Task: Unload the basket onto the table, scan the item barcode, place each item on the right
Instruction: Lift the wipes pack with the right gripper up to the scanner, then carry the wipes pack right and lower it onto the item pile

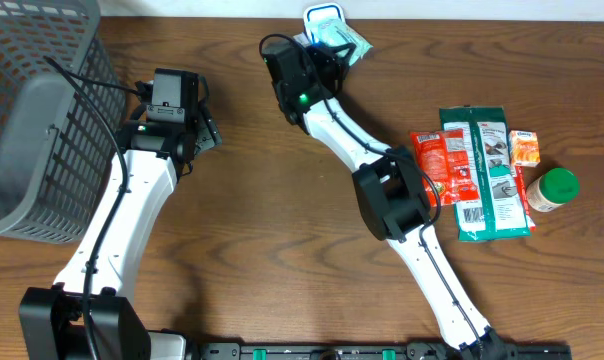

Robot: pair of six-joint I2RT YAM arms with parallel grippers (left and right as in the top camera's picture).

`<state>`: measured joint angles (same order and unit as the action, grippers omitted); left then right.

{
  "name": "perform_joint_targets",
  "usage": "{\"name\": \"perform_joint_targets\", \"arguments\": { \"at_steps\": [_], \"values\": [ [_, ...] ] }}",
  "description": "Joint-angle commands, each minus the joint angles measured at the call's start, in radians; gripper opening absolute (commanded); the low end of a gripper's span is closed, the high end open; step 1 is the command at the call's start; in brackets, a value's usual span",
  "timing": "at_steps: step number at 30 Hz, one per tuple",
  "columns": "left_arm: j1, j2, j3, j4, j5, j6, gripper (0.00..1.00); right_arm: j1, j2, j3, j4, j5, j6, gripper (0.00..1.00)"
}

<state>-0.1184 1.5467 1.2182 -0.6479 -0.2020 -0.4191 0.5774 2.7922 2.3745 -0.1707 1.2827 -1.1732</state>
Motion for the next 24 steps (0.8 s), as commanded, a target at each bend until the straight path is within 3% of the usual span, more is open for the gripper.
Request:
{"name": "perform_joint_targets", "arguments": {
  "at_steps": [1,16,24],
  "values": [
    [0.002,0.002,0.014,-0.003,-0.019,-0.005,0.86,0.013,0.017,0.016,0.005,0.023,-0.082,0.01],
    [0.002,0.002,0.014,-0.003,-0.019,-0.005,0.86,0.008,0.005,0.016,0.034,0.048,-0.006,0.01],
    [0.002,0.002,0.014,-0.003,-0.019,-0.005,0.86,0.008,-0.178,0.016,-0.026,0.047,0.094,0.01]
  ]
}}
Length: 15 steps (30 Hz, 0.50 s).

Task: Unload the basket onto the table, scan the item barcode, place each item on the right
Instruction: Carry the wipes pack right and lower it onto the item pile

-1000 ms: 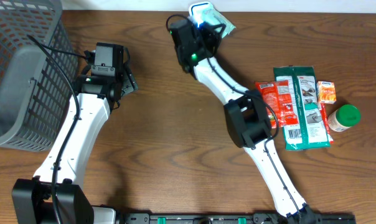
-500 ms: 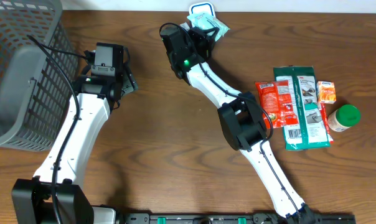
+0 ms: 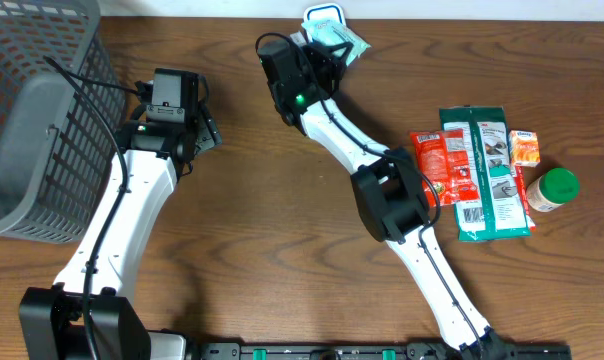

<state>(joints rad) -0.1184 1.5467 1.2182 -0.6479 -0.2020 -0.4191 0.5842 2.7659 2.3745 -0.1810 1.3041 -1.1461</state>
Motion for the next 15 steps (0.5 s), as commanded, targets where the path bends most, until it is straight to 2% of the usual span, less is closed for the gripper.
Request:
{"name": "perform_joint_targets", "arguments": {
  "at_steps": [1,3,7,11,13,15],
  "values": [
    [0.002,0.002,0.014,-0.003,-0.019,-0.005,0.86,0.001,-0.178,0.016,-0.043,0.026,0.088,0.01],
    [0.002,0.002,0.014,-0.003,-0.019,-0.005,0.86,0.001,-0.246,0.016,-0.144,0.018,0.171,0.01],
    [0.002,0.002,0.014,-0.003,-0.019,-0.005,0.86,0.001,-0.407,0.016,-0.529,-0.158,0.481,0.01],
    [0.002,0.002,0.014,-0.003,-0.019,-0.005,0.86,-0.031,-0.569,0.016,-0.926,-0.601,0.796,0.01],
    [0.002,0.002,0.014,-0.003,-0.019,-0.005,0.86,-0.078,-0.636,0.016,-1.067,-0.832,0.897,0.01],
    [0.002,0.002,0.014,-0.003,-0.019,-0.005,0.86,-0.132,-0.678,0.016,-1.164,-1.015,0.922,0.01]
  ]
}}
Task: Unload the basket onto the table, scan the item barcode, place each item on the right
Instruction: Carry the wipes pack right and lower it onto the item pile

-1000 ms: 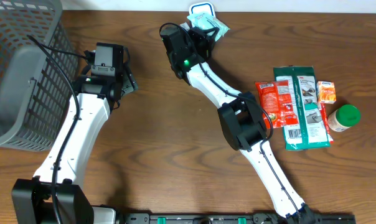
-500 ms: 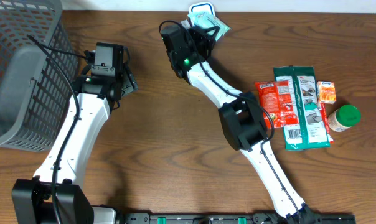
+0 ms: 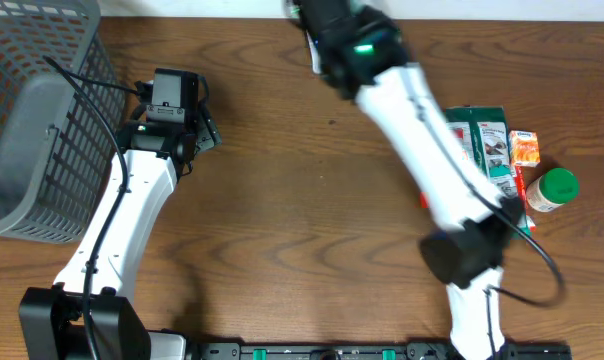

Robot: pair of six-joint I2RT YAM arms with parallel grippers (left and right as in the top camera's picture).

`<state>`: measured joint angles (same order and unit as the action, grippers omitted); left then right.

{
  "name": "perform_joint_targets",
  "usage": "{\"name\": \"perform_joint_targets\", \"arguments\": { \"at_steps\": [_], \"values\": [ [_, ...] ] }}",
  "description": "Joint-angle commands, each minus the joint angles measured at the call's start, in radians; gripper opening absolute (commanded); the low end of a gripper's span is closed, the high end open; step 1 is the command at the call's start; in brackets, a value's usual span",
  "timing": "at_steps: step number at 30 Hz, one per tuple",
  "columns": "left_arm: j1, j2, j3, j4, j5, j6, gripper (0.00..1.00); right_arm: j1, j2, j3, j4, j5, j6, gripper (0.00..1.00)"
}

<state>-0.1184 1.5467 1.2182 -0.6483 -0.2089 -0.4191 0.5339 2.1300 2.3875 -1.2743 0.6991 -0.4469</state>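
Note:
My right arm (image 3: 402,110) stands high over the table, large and blurred in the overhead view. Its wrist, with a green light, is near the top edge. My right gripper (image 3: 304,10) is cut off by the frame edge, and its jaws cannot be made out. The white and teal packet from the back of the table is out of sight, either under the arm or out of frame. My left gripper (image 3: 206,130) hovers over bare wood at the left. It holds nothing that I can see, and its jaw gap is unclear.
A grey wire basket (image 3: 22,120) fills the far left. At the right lie a green packet (image 3: 494,150), a small orange packet (image 3: 524,148) and a green-lidded jar (image 3: 554,190), partly covered by the right arm. A black rail (image 3: 312,350) runs along the front edge.
My right arm was stretched low with its gripper at the white and teal packet at the back. It is now raised towards the camera and swung right, and the packet no longer shows. The left arm is still.
At both earlier moments my right gripper sat at the white and teal packet by the table's back edge, shifting slightly left between them. Now the arm is lifted high and the packet is out of sight. My left arm has kept its place throughout.

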Motion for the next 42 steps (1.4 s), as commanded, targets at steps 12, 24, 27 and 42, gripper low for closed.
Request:
{"name": "perform_joint_targets", "arguments": {
  "at_steps": [12,24,27,42],
  "values": [
    [0.002,0.002,0.014,-0.003,-0.013,-0.005,0.86,-0.539,-0.063,-0.155,-0.313,-0.814,0.222,0.04],
    [0.002,0.002,0.014,-0.003,-0.013,-0.005,0.86,-0.711,-0.063,-0.61,-0.044,-0.828,0.223,0.17],
    [0.002,0.002,0.014,-0.003,-0.013,-0.005,0.86,-0.714,-0.063,-0.645,0.004,-0.824,0.223,0.46],
    [0.002,0.002,0.014,-0.003,-0.013,-0.005,0.86,-0.716,-0.064,-0.457,-0.183,-0.753,0.282,0.99]
  ]
}}
